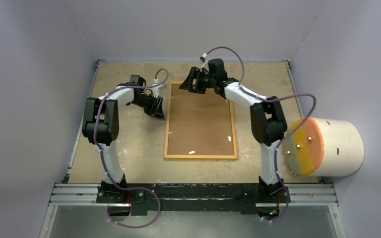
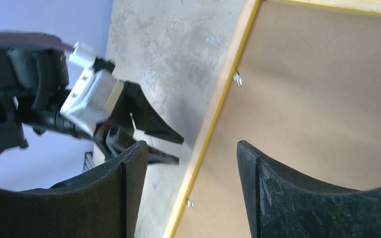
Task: Put the photo into the frame
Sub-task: Adjust the photo frame at the center of the board.
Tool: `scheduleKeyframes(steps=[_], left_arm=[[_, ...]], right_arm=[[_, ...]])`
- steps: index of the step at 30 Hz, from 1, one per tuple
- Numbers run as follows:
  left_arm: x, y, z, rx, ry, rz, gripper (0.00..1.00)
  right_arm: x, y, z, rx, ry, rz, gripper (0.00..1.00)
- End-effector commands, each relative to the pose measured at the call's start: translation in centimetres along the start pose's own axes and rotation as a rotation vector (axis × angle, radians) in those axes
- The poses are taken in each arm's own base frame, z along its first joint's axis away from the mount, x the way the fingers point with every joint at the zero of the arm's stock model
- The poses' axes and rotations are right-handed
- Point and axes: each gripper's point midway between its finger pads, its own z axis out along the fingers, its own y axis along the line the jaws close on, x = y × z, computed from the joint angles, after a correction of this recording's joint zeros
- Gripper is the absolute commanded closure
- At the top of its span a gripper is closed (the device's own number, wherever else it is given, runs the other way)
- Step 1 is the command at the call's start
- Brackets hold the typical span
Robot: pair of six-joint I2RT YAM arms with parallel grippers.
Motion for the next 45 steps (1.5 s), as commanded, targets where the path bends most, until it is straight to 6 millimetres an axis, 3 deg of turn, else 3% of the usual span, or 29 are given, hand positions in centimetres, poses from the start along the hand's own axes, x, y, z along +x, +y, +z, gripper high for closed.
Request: scheduleKeyframes(steps=[1,2,5,8,12,15,19,24,27,31,35,38,40,43,45], left_arm=[[-0.3,-1.5,-1.1,0.019,-0.016,0.026,0.63],[-0.4,-1.6,-1.1,0.02,-0.02,0.024,0.63],[-1.2,-1.5,-1.6,-0.002,-0.038,0.069,0.56],[-0.4,-0.9,-2.1,-0.05,-0.003,0.138,0.52],[3.0,-1.1,-1.9,-0.088,0.089,0.234,0.5],[4.7,-1.7,-1.6,-0.101,0.134,0.28,0.5],[6.6,-2.9,-0.7,-0.086,0.187,0.334,0.51],[8.2,-4.4,0.7,-0.086,0.231,0.434,0.52],[8.5,-6.4,1.8,-0.047,0.25,0.47,0.51],[8.3,-9.2,3.1,0.022,0.267,0.517,0.46],[7.9,-12.7,4.3,0.125,0.274,0.56,0.32],[7.5,-15.8,5.0,0.213,0.278,0.585,0.16],[7.0,-17.4,4.9,0.258,0.277,0.604,0.13],[5.7,-18.6,3.8,0.277,0.269,0.619,0.1],[4.9,-18.7,2.6,0.261,0.263,0.636,0.09]], right_arm=[[3.4,-1.1,-4.3,0.058,0.041,-0.084,0.32],[4.8,-2.0,-5.2,0.095,0.069,-0.06,0.32],[5.0,-4.7,-8.0,0.222,-0.003,-0.035,0.28],[2.5,-7.4,-11.5,0.334,-0.128,0.029,0.23],[-1.3,-12.8,-16.6,0.564,-0.345,0.133,0.17],[-2.5,-16.0,-18.6,0.656,-0.434,0.209,0.16],[-2.7,-18.5,-17.1,0.662,-0.427,0.262,0.16],[-3.2,-19.4,-12.3,0.552,-0.321,0.283,0.18],[-3.0,-19.2,-9.4,0.47,-0.268,0.302,0.19],[-3.2,-16.8,-6.4,0.375,-0.21,0.276,0.2],[-2.9,-11.3,-1.7,0.22,-0.123,0.2,0.2],[-0.7,-5.8,2.9,0.076,0.008,0.13,0.2],[0.5,-3.0,5.0,0.01,0.077,0.083,0.17],[0.3,-1.7,5.7,0.02,0.094,0.029,0.07],[-2.0,-1.7,4.2,0.074,0.019,-0.003,0.01]])
